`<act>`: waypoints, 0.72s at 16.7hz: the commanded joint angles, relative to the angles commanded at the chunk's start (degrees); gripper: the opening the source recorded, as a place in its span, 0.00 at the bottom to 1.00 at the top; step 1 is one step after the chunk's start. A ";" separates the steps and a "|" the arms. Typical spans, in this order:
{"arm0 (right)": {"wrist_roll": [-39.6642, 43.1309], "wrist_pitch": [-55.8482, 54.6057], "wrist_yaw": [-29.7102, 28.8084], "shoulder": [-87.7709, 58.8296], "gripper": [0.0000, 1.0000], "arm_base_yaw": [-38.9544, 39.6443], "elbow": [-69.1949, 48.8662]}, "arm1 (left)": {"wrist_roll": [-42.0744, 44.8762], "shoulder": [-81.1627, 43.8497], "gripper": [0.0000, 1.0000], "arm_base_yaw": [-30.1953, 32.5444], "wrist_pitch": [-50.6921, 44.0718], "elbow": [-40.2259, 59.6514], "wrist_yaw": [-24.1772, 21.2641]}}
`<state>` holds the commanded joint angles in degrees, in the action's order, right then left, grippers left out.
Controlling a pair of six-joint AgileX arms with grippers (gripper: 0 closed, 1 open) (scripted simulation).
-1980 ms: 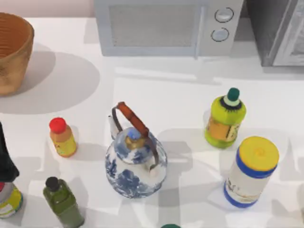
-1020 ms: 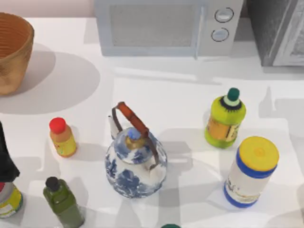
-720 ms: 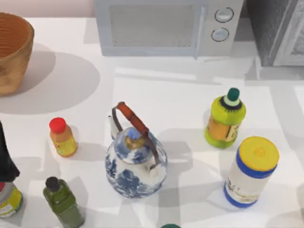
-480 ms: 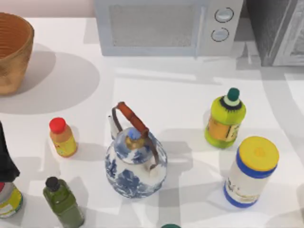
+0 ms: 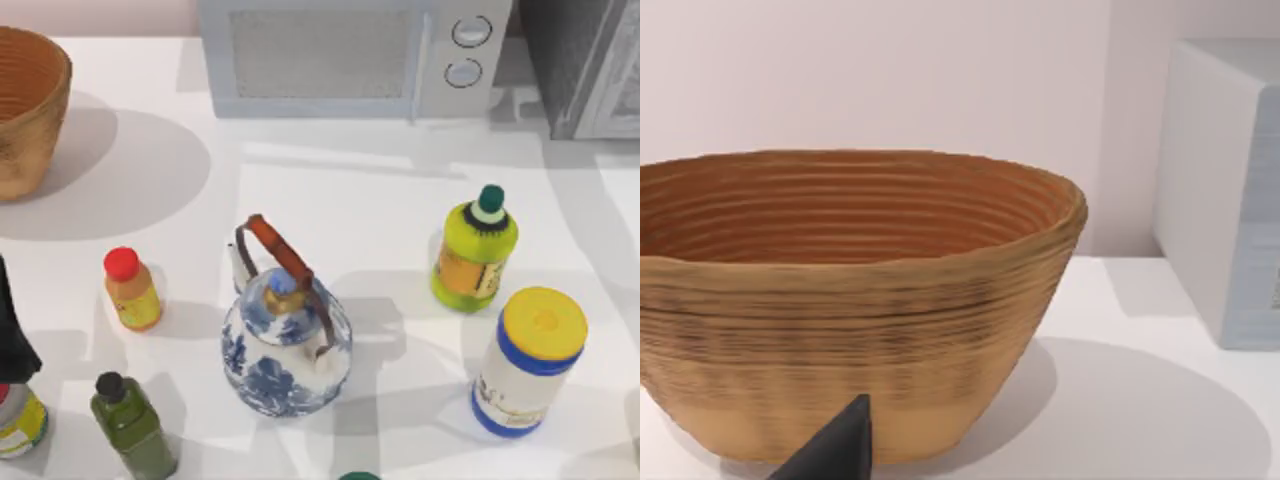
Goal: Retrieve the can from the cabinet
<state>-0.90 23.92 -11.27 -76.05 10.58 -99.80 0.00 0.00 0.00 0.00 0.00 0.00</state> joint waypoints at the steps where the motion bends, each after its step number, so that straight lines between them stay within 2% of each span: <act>1: 0.01 -0.09 0.06 0.20 1.00 -0.24 0.14 | 0.00 0.00 1.00 0.00 0.00 0.00 0.00; 12: 0.16 -10.13 4.01 -16.24 1.00 -4.75 -6.66 | 0.00 0.00 1.00 0.00 0.00 0.00 0.00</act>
<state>-0.74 13.79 -7.26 -92.28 5.83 -106.46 0.00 0.00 0.00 0.00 0.00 0.00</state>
